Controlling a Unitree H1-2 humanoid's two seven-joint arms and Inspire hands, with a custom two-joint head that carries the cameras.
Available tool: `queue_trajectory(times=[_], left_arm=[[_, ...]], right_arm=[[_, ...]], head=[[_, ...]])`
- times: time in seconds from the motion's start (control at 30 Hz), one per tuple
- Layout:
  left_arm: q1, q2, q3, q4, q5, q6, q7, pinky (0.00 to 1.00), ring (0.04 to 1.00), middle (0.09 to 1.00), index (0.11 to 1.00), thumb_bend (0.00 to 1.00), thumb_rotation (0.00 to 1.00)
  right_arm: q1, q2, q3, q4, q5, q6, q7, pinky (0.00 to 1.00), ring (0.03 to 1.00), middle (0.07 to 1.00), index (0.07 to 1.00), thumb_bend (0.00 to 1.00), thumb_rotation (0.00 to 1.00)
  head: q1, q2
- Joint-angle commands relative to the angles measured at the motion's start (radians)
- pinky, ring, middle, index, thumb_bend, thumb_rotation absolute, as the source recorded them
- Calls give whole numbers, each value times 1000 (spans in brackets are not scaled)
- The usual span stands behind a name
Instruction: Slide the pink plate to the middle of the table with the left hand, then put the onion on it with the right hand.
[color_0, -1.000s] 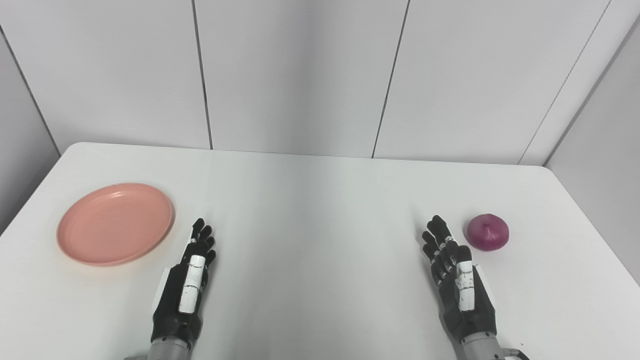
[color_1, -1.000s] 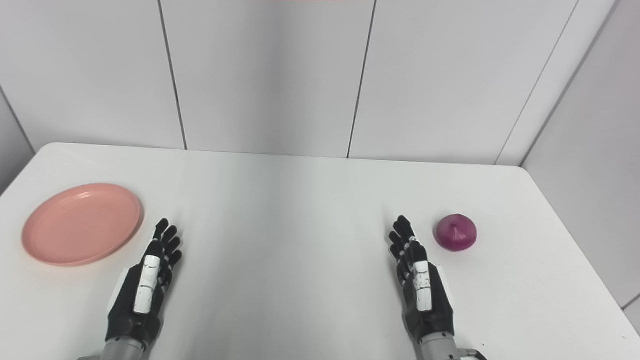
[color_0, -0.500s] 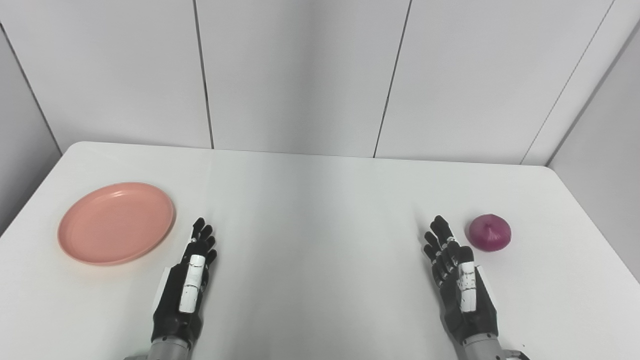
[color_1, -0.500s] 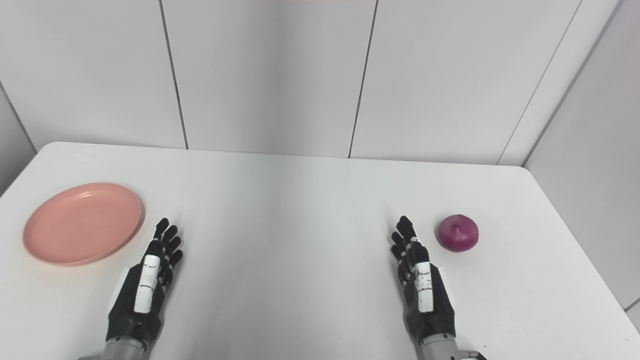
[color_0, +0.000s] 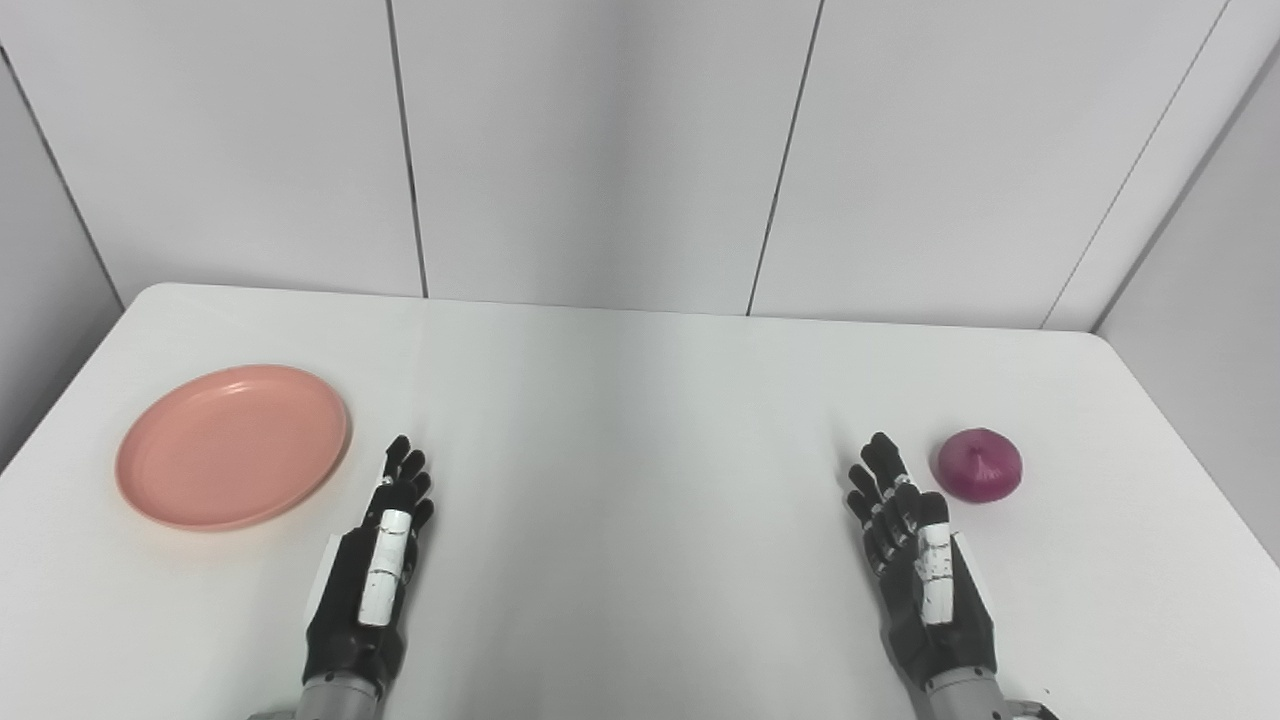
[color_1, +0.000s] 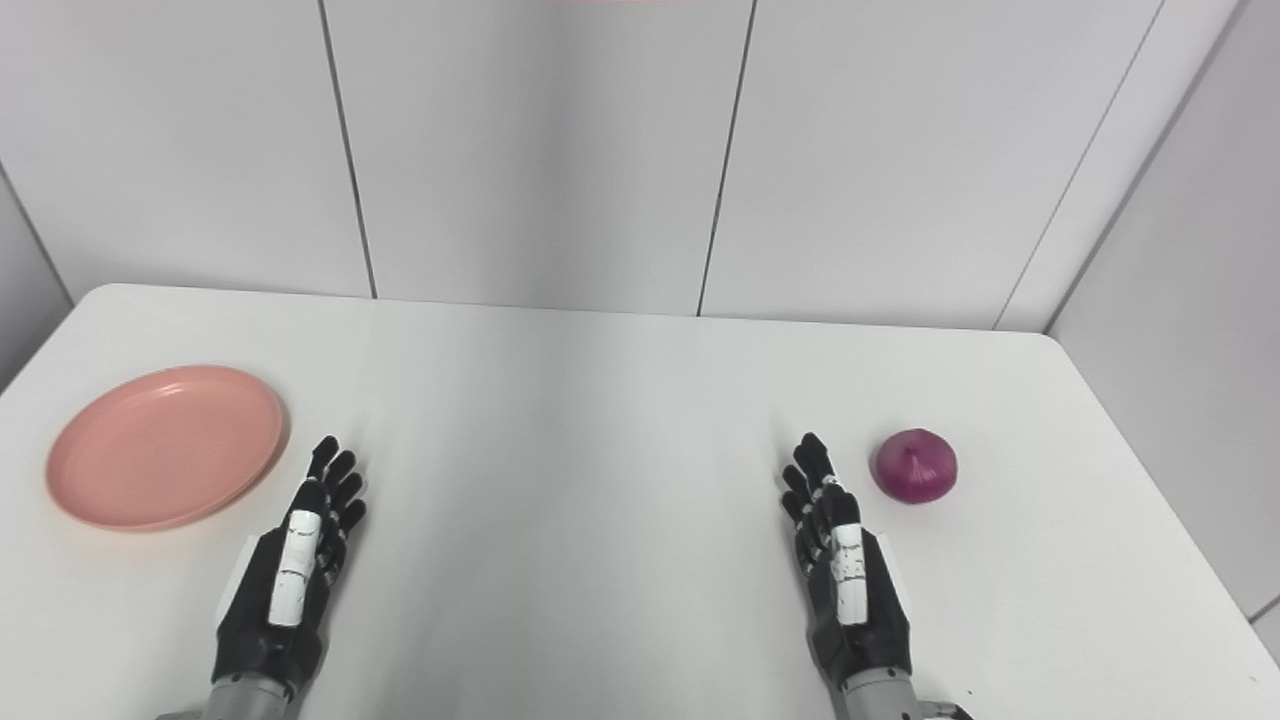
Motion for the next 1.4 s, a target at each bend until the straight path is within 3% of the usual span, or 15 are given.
queue_trajectory(times=[0.0,0.23,0.57,0.87,1.13,1.37], left_arm=[[105,-51,1,-8,5,10,4,1000,1000,1000,1000,755,924],[102,-54,0,3,7,2,4,1000,1000,1000,1000,751,922],[79,-76,-2,21,19,-11,22,1000,1000,1000,1000,742,908],[30,-140,-17,-24,28,-1,70,1000,1000,1000,1000,726,917],[-15,-184,-17,-66,49,40,97,1000,1000,1000,1000,753,916],[-86,-179,19,-100,62,89,82,1000,1000,1000,1000,773,924]], right_arm=[[87,8,0,64,7,30,6,1000,988,989,982,852,952],[84,7,-2,73,10,27,10,1000,984,988,982,848,952],[59,-28,-19,151,21,-15,37,1000,978,987,977,849,977],[40,-76,-67,232,75,-46,100,1000,990,997,988,882,966],[17,-118,-103,309,98,-72,155,1000,998,1000,996,841,999],[-9,-140,-122,373,108,-83,183,1000,1000,1000,1000,842,1000]], head=[[1,-1],[19,-11],[174,-65],[301,-110],[377,-116],[437,-133]])
